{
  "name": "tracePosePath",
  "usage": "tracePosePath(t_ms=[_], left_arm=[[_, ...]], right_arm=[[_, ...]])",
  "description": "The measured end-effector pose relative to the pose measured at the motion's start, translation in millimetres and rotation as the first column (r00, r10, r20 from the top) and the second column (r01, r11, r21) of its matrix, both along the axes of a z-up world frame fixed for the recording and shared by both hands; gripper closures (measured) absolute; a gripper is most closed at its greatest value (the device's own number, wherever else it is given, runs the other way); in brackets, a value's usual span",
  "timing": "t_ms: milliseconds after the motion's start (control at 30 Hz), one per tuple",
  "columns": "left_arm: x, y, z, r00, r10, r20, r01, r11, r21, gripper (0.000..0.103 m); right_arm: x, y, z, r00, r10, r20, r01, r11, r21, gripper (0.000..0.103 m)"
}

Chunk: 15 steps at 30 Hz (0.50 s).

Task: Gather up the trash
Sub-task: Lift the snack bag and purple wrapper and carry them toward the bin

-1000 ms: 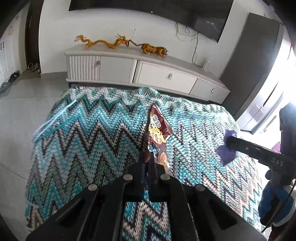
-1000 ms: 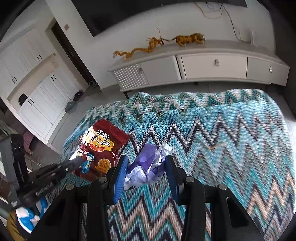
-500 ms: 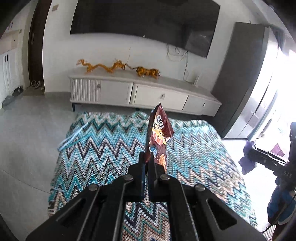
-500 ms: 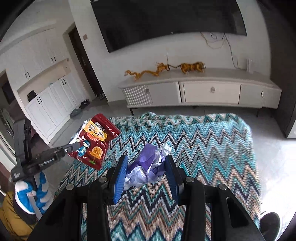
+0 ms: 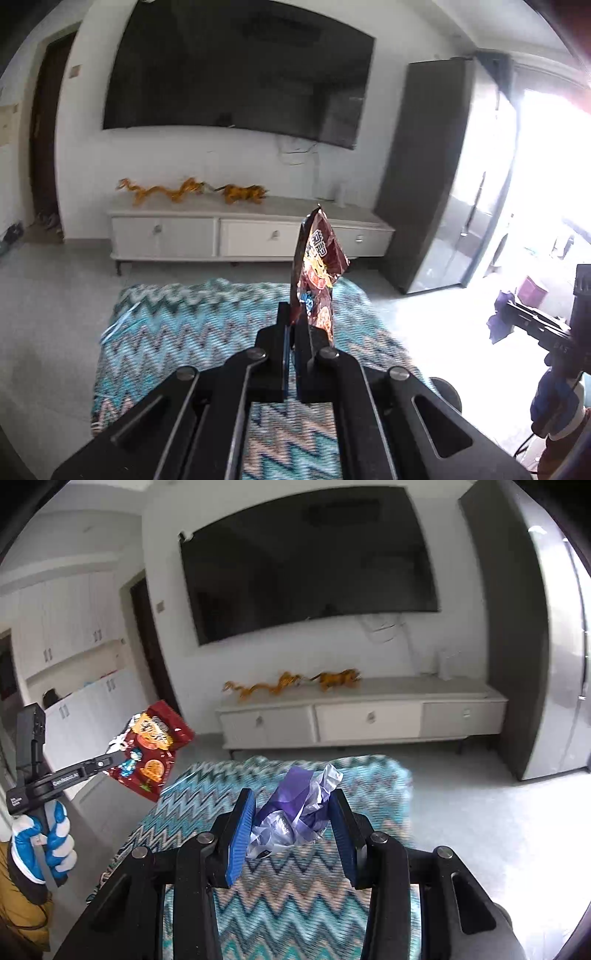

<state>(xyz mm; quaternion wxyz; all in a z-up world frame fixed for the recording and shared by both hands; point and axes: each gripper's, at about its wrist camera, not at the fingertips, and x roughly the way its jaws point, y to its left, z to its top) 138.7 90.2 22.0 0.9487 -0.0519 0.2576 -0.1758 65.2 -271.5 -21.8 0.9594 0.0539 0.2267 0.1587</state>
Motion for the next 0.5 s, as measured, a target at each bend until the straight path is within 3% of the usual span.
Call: tracePosePath(t_ms=[267, 500], left_arm=[[4, -94, -1, 0.984, -0.178, -0.023, 0.178, 0.984, 0.004, 0.102], [11, -210, -31, 0.935, -0.339, -0.101, 0.346, 0.937, 0.059, 0.102]], right_arm=[[-34, -95, -19, 0.975, -0.224, -0.006, 0.224, 0.975, -0.013, 0.064], [-44, -165, -66, 0.922, -0.378, -0.086, 0.375, 0.926, -0.048, 0.064]])
